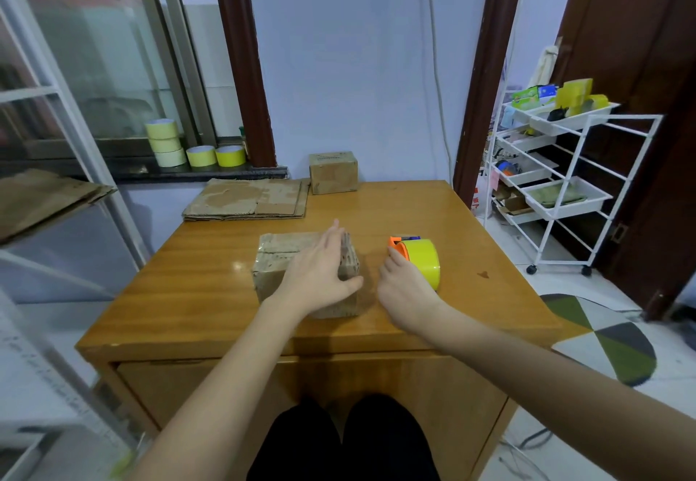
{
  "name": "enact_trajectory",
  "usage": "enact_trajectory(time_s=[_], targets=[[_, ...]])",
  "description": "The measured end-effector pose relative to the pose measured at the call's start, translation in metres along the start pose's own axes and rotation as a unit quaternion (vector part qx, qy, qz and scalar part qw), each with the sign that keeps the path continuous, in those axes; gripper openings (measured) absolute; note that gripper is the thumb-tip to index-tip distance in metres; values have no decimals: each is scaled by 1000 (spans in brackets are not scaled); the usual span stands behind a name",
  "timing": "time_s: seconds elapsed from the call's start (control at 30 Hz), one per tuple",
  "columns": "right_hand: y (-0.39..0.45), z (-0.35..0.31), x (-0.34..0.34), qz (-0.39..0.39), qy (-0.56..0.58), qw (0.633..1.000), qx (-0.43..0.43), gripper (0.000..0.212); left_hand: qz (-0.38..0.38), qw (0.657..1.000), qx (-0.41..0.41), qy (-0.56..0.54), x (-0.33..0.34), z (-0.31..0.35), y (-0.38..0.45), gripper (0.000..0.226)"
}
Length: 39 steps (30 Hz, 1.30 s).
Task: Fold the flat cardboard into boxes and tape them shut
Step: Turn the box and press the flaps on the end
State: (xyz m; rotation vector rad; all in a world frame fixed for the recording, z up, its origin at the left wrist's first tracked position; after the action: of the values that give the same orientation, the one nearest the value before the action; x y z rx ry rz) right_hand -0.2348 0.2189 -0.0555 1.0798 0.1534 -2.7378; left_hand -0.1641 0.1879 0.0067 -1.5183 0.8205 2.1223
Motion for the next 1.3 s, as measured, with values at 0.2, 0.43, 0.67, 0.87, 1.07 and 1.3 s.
enact_trajectory(time_s=[0.2, 0.43, 0.67, 0.87, 1.07, 1.3], targets=[[-6, 51, -15, 173, 500, 818, 225, 37, 53, 938, -16, -343, -15, -17, -2, 50], [8, 19, -9, 136, 826, 508, 204, 51, 106, 993, 27, 43, -25, -25, -15, 46], [21, -5, 1, 127, 895, 364, 226, 47, 39, 995, 19, 90, 0, -33, -14, 54], [23, -2, 6, 107, 872, 424, 220, 50, 24, 996, 15, 80, 5, -36, -13, 65], [25, 28, -35, 150, 672, 714, 128, 51, 34, 996, 23, 81, 2, -33, -14, 51], [32, 19, -46, 92, 513, 851, 69, 54, 13, 996, 39, 77, 1, -32, -14, 52]])
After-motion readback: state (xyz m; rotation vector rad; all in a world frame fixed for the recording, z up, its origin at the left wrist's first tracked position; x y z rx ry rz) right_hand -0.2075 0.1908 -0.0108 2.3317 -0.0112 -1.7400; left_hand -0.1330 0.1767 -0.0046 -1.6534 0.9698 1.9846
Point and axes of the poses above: each hand's wrist, its own y-axis towards the middle knuckle, its own x-axis out of the palm, z = x × y, the point moved 9 cm from there along y, towards the middle knuckle, and after that the axes turned 2 degrees about -y, right-handed, at the moved point
